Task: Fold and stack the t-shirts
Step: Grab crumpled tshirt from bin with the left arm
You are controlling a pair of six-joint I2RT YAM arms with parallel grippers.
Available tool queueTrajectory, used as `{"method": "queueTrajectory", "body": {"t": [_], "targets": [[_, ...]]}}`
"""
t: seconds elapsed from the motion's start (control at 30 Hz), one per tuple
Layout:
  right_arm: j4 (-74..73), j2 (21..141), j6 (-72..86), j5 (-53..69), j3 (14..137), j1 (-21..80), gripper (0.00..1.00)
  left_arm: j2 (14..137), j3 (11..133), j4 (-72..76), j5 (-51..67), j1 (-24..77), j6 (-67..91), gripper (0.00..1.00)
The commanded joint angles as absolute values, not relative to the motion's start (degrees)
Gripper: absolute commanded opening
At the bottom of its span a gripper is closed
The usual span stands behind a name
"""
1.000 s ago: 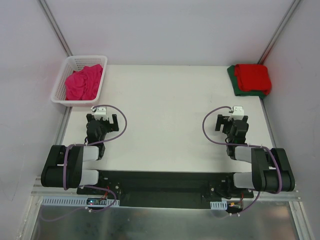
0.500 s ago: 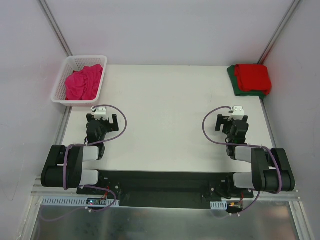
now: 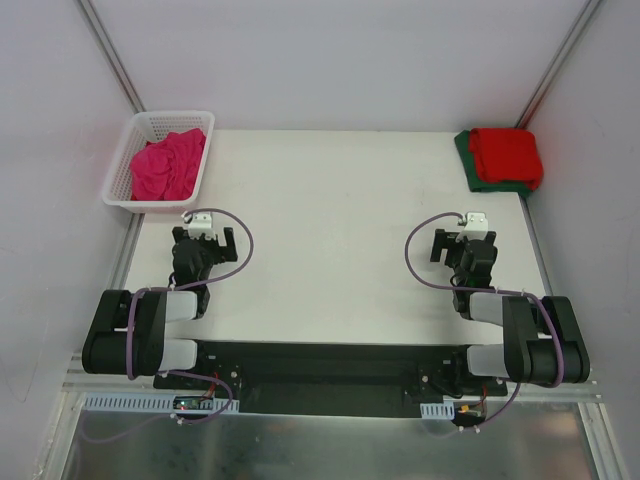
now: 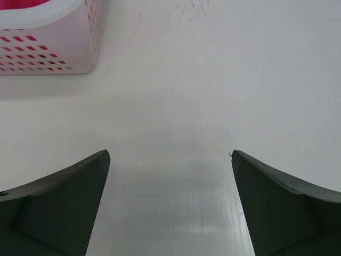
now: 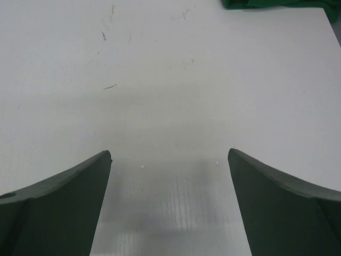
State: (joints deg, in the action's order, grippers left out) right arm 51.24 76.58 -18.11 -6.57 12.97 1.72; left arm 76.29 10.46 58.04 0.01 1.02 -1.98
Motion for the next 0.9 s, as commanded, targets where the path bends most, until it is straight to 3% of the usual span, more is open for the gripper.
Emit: {"method": "queueTrajectory", "body": {"t": [0.0, 0.3, 0.57, 0.87], "targets": [[54.4, 76.3, -18.3, -5.9, 14.4, 1.9, 0.96, 76.2, 11.7, 60.8, 0.4, 0.4, -1.3, 0.99], [54.4, 76.3, -18.3, -5.9, 14.4, 1.9, 0.96, 61.5, 10.0, 49.2, -9.2, 0.3, 5.2, 0.99], [54.4, 76.2, -18.3, -6.0, 14.4, 1.9, 0.96, 53.8, 14.7, 38.1, -8.6, 0.4, 12.7, 0.99], [54.4, 76.2, -18.3, -6.0, 14.4, 1.9, 0.96, 58.8, 40.4, 12.5, -8.1, 0.4, 12.7, 0.99]]}}
